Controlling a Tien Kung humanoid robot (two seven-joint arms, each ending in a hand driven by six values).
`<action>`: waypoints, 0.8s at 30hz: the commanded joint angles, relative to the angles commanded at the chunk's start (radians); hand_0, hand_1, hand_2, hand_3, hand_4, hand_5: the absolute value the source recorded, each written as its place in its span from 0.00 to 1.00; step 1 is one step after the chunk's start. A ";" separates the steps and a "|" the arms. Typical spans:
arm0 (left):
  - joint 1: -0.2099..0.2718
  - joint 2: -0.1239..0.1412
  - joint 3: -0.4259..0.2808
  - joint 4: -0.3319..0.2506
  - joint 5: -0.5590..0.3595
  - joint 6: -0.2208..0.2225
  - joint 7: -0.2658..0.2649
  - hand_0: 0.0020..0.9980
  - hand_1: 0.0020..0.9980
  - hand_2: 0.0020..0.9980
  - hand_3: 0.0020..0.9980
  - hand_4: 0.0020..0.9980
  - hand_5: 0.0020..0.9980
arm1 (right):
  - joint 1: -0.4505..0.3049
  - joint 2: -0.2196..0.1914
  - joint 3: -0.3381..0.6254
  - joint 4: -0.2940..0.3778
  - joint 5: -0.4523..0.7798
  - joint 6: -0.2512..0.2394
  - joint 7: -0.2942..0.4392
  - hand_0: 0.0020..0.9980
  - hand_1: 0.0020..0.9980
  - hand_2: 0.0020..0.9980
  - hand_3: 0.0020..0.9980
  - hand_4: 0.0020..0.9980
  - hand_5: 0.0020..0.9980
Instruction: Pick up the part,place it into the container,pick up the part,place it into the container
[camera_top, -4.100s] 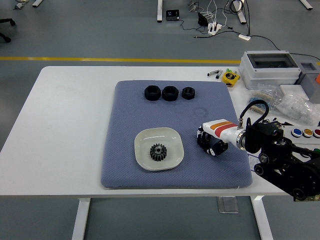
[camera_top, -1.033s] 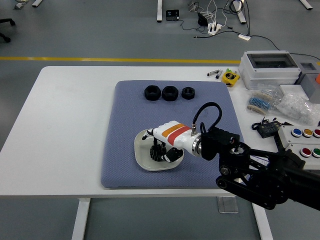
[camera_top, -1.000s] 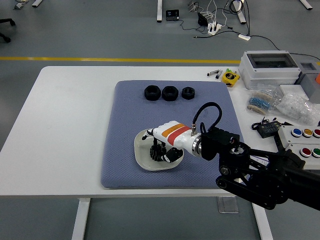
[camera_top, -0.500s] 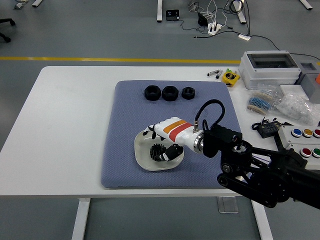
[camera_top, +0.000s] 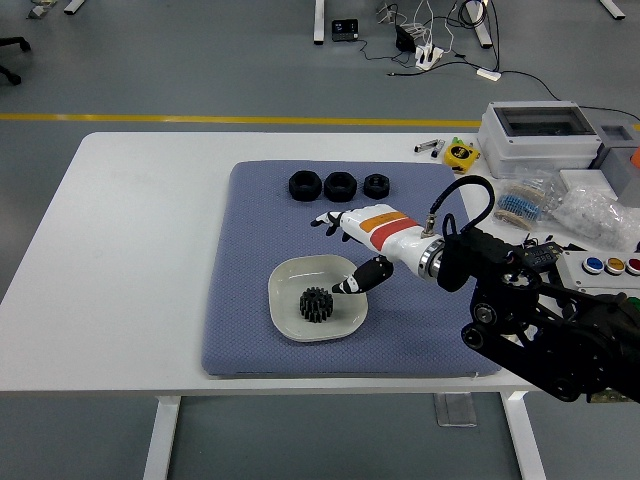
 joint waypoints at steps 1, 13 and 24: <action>0.001 0.000 0.000 0.000 0.000 0.000 0.000 0.71 0.61 0.64 0.57 0.62 0.70 | -0.016 -0.013 0.020 0.012 0.044 -0.023 0.020 0.95 0.88 0.95 0.97 1.00 0.35; 0.003 -0.003 0.000 0.000 0.006 0.000 -0.001 0.71 0.61 0.64 0.57 0.62 0.70 | -0.188 -0.110 0.200 0.179 0.535 -0.132 0.207 1.00 1.00 1.00 1.00 1.00 0.57; 0.005 -0.007 0.022 0.000 -0.021 -0.003 -0.005 0.71 0.62 0.64 0.56 0.62 0.70 | -0.304 -0.102 0.293 0.206 1.003 -0.067 0.328 1.00 0.92 0.96 1.00 1.00 0.64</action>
